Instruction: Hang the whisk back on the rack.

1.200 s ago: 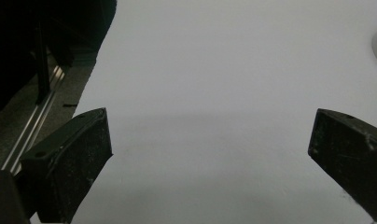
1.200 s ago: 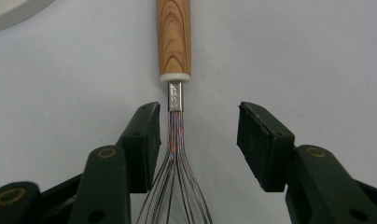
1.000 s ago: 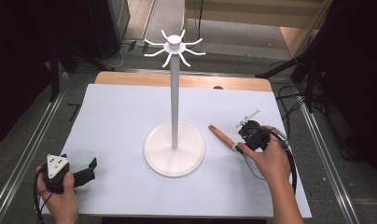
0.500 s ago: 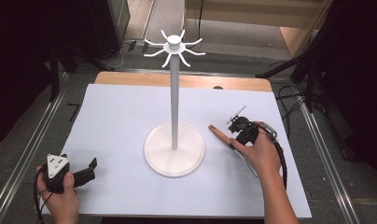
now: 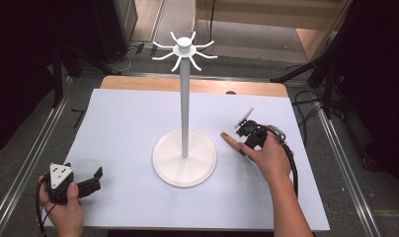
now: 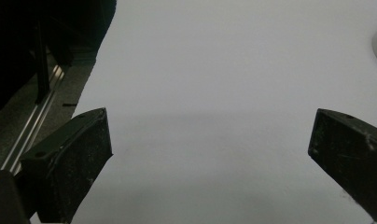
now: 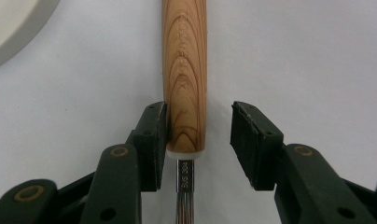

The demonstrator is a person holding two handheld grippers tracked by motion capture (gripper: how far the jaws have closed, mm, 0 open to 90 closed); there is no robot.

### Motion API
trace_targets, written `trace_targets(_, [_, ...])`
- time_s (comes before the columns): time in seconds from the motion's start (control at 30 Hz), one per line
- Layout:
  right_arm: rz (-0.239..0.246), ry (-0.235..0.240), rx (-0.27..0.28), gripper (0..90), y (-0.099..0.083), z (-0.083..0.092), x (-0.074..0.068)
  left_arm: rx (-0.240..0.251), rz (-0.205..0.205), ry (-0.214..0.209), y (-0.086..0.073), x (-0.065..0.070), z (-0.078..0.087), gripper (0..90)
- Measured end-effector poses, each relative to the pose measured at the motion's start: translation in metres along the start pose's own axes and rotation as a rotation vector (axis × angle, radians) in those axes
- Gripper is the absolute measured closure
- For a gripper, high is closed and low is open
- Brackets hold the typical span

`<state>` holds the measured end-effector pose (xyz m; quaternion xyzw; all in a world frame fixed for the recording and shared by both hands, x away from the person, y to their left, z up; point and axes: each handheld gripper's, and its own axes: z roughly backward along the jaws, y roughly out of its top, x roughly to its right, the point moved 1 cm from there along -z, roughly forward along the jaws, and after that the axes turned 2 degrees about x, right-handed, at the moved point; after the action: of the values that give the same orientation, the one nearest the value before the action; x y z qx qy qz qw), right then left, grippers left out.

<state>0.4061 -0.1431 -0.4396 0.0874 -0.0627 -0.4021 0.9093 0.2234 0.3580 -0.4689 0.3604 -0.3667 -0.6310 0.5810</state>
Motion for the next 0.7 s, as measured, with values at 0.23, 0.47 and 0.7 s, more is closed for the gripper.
trace_targets(0.23, [0.008,0.025,-0.045,68.0,0.009,-0.009,-0.002,-0.001,0.000,0.001,0.000,0.000,0.000,0.3])
trace_targets(0.47, [-0.026,0.035,-0.077,68.6,0.012,-0.016,-0.002,-0.001,0.001,0.002,0.000,0.001,-0.001,0.3])
trace_targets(0.7, [-0.017,0.019,-0.066,70.0,0.011,-0.015,-0.004,-0.003,0.003,-0.001,0.000,0.000,0.000,0.3])
